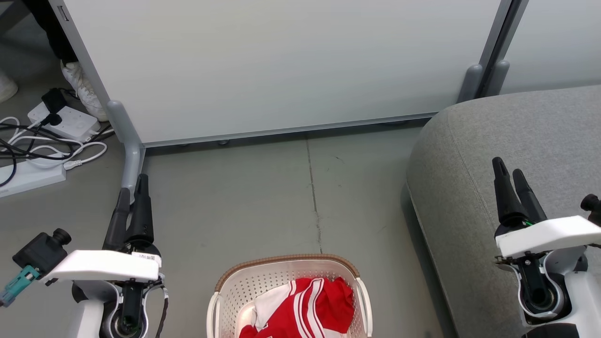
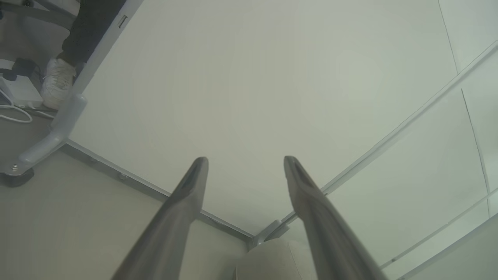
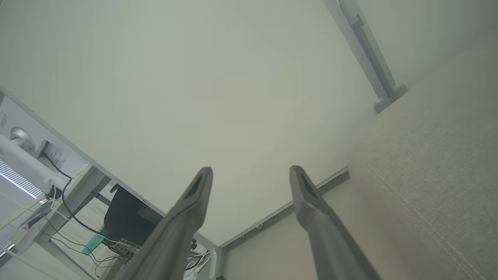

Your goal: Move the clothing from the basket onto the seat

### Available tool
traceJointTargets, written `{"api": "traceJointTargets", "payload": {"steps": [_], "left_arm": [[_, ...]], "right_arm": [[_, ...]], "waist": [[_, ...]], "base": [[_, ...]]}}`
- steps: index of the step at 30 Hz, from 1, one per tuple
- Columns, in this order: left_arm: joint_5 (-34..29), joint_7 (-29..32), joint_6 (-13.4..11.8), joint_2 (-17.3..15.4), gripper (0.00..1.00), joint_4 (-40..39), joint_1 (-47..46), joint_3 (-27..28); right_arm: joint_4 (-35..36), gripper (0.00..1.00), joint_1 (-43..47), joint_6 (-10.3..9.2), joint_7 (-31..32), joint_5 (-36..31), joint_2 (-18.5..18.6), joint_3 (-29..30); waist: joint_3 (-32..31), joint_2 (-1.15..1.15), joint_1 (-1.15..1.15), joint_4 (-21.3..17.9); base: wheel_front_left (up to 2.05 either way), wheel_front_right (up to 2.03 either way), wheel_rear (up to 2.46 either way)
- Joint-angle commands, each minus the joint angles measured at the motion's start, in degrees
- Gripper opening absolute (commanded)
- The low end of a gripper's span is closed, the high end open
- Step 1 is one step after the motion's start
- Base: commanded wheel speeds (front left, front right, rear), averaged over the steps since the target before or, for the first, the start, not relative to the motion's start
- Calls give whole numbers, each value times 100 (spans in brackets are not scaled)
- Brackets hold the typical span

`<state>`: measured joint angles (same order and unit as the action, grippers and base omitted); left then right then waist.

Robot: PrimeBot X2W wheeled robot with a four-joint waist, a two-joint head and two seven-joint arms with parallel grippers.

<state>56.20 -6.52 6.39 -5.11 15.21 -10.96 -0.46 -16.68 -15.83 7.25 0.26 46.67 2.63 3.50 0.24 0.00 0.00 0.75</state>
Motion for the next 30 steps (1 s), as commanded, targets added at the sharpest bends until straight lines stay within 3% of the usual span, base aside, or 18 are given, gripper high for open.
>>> {"api": "traceJointTargets", "payload": {"steps": [1, 3, 4, 30], "left_arm": [[-334, -52, -43, -104, 100, -116, -42, -33], [-536, -78, -70, -125, 100, -121, -18, -69], [-1419, -212, -224, -261, 100, -110, 77, -165], [-2890, -369, -389, -430, 100, 23, 245, -487]], "right_arm": [[154, 100, -37, 25, -109, -386, 70, -34], [191, 100, -15, 26, -158, -618, 63, -59], [274, 100, 97, 27, -390, -1554, 40, -227], [144, 100, 361, 30, -720, -3038, 32, -500]], "waist": [[-5, 0, 0, 0], [-12, 0, 0, 4], [-30, 0, 0, 23], [-55, 0, 0, 60]], "base": [[0, 0, 0], [0, 0, 0], [0, 0, 0], [0, 0, 0]]}}
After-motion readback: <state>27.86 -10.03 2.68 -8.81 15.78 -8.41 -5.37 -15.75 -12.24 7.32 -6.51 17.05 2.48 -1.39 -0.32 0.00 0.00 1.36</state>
